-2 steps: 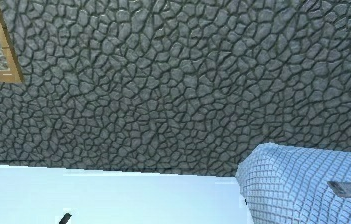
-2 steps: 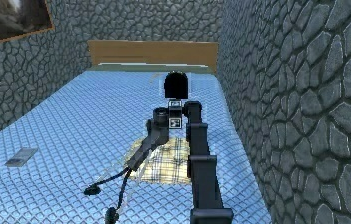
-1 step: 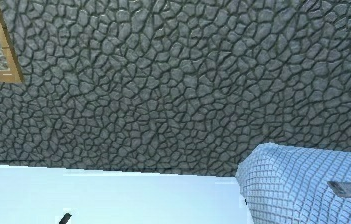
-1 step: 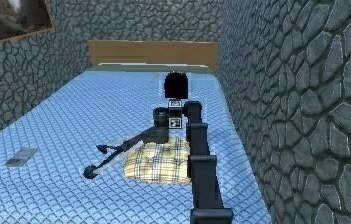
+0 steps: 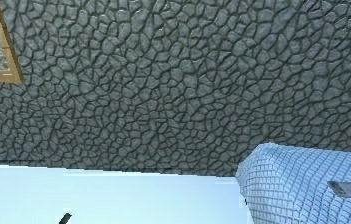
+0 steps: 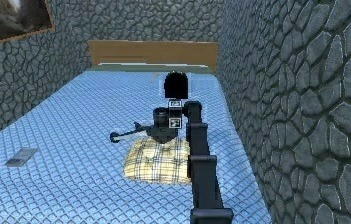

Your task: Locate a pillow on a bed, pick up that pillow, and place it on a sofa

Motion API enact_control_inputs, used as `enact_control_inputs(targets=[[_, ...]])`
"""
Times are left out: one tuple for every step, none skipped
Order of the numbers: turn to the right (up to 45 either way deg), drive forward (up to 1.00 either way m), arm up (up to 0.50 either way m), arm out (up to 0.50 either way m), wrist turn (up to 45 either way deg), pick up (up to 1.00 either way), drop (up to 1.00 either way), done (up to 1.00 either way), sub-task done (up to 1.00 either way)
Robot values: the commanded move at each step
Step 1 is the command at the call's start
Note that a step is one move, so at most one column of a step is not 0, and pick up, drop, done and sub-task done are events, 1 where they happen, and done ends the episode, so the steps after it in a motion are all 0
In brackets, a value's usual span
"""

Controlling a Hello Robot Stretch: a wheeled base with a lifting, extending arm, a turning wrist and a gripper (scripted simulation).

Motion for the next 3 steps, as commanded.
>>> enact_control_inputs(targets=[[0.0, 0.0, 0.0, 0.0, 45.0, 0.0, 0.0, 0.0, 0.0], [0.0, 0.0, 0.0, 0.0, 6.0, 0.0, 0.0, 0.0, 0.0], [0.0, 0.0, -0.3, 0.0, 0.0, 0.0, 0.0, 0.0, 0.0]])
